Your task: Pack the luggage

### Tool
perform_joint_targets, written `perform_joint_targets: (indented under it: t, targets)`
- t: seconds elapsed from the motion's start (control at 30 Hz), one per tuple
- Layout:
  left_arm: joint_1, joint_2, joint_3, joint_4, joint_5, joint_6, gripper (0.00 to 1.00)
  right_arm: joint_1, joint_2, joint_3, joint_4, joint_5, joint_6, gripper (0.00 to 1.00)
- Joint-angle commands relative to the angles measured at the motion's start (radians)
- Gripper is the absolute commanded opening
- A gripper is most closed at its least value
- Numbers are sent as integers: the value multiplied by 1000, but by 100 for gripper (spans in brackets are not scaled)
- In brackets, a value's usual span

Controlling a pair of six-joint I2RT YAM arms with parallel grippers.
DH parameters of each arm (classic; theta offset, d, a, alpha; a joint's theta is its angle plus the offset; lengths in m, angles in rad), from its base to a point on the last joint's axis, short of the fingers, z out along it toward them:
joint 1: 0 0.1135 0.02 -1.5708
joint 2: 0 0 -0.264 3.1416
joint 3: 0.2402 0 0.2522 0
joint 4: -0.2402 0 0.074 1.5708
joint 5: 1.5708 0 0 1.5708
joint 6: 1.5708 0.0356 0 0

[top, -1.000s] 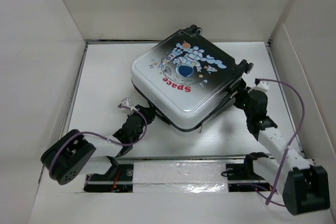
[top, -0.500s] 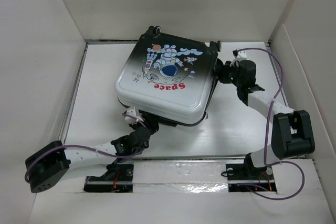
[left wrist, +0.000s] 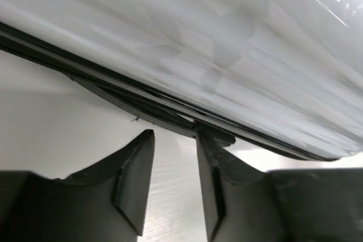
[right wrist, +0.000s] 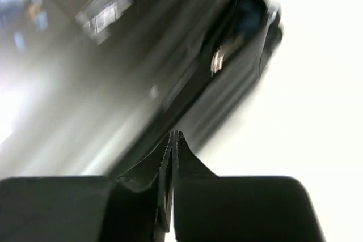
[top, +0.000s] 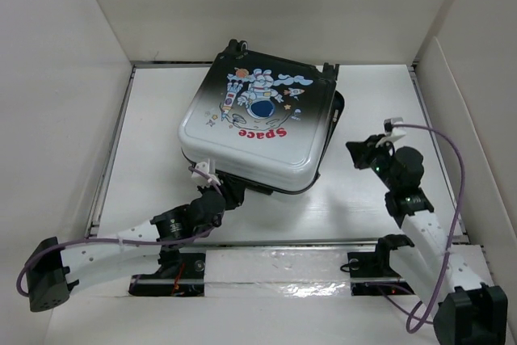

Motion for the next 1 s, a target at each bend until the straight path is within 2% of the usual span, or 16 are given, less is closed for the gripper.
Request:
perform_joint_targets:
  t: [0.0,0.2,0.3,0.33,0.43,0.57,0.7,0.9,0.97]
  targets:
    - [-1,-22,19,-29,56,27,31,43,-93,-141,-37,-68,28,0]
    - [8,75,108,59,4,112,31,203,-338,-269,-127,-41,51,1]
    - [56,115,147,128,-4,179,31,270,-391,-292,-161,52,43,29]
    - [73,122,155,146,5,193,31,283,-389,-295,-138,63,43,33]
    - [114,133,180,200,19,234,31,310,-337,-288,-60,88,6,40]
    - [127,119,200,225,28,268,31,335,-199,-235,50,129,-69,42]
    - [127,109,194,179,67,256,30,344,-34,-176,99,64,-110,42]
    - [116,73,158,97,139,222,14,366,48,-169,236,91,-141,43]
    - [104,70,143,77,140,206,13,366,68,-165,250,83,-153,43]
